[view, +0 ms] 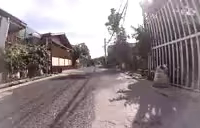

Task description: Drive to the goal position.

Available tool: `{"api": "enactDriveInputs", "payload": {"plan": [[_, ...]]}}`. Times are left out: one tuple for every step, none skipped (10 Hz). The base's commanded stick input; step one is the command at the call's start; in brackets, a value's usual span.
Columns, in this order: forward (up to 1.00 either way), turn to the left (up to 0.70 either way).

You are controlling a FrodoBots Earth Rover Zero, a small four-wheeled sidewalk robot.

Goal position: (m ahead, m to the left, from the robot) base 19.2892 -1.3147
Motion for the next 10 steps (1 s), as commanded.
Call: {"api": "enactDriveInputs", "payload": {"plan": [[0.70,0.00],[0.70,0.00],[0.70,0.00],[0.70,0.00],[0.70,-0.02],[0.70,-0.02],[0.70,0.00],[0.70,-0.19],[0.70,-0.29],[0.70,-0.17]]}}
